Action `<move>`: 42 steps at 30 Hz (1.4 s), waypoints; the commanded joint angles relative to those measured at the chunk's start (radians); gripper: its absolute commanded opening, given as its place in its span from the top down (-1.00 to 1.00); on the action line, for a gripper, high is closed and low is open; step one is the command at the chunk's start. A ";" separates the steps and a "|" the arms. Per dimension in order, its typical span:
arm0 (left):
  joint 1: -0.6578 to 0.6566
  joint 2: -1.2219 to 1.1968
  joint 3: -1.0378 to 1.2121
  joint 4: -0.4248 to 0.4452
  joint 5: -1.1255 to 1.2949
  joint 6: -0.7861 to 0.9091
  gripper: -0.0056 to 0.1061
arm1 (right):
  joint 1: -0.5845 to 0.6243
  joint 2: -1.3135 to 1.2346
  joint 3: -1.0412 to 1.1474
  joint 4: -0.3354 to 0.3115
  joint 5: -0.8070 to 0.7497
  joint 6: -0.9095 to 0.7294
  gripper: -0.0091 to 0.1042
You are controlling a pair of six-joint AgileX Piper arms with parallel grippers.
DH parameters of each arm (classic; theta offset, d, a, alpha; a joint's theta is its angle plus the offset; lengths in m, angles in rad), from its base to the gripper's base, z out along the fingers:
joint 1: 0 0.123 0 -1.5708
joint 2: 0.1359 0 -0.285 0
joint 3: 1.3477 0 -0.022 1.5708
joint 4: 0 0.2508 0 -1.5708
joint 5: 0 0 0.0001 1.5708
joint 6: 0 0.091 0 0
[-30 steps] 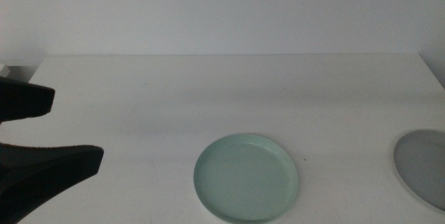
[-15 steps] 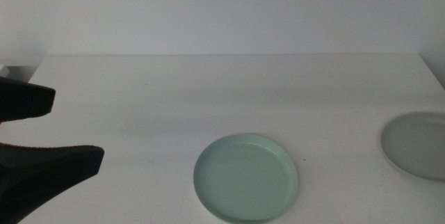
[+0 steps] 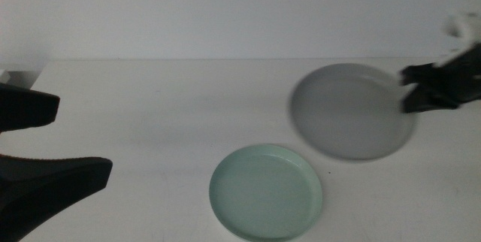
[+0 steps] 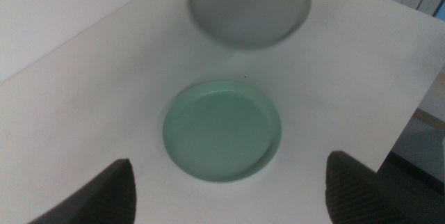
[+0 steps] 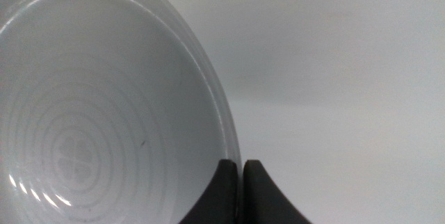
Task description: Stack the three bowls on top of each other.
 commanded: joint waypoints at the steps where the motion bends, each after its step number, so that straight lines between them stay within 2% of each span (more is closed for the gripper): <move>1: 0.000 0.001 -0.024 -0.035 -0.055 -0.005 -0.71 | 0.089 -0.042 -0.031 0.043 -0.031 -0.003 0.84; 5: 0.000 0.001 -0.024 -0.035 -0.055 -0.005 -0.71 | 0.227 -0.017 -0.031 0.048 -0.056 0.027 0.84; 11: 0.000 0.001 -0.024 -0.035 -0.055 -0.005 -0.71 | 0.344 0.066 -0.031 0.047 -0.110 0.047 0.84; 26: 0.000 0.001 -0.024 -0.035 -0.055 -0.005 -0.71 | 0.361 0.196 -0.030 0.009 -0.130 0.043 0.82; 27: 0.000 0.001 -0.024 -0.035 -0.055 -0.005 -0.71 | 0.361 0.196 -0.030 0.009 -0.131 0.043 0.79; 28: 0.000 0.001 -0.024 -0.035 -0.055 -0.005 -0.71 | 0.361 0.196 -0.030 0.010 -0.132 0.044 0.61; 32: 0.000 0.001 -0.024 -0.035 -0.055 -0.005 -0.71 | 0.361 0.196 -0.030 0.012 -0.133 0.044 0.28; 36: 0.000 0.001 -0.024 -0.035 -0.055 -0.005 -0.71 | 0.357 0.183 -0.031 0.047 -0.131 0.043 -0.08; 39: 0.000 0.001 -0.024 -0.035 -0.055 -0.005 -0.71 | 0.355 0.158 -0.058 0.050 -0.122 0.023 -0.21; 42: 0.000 0.001 -0.024 -0.035 -0.055 -0.005 -0.71 | 0.355 0.128 -0.101 0.051 -0.113 0.010 -0.23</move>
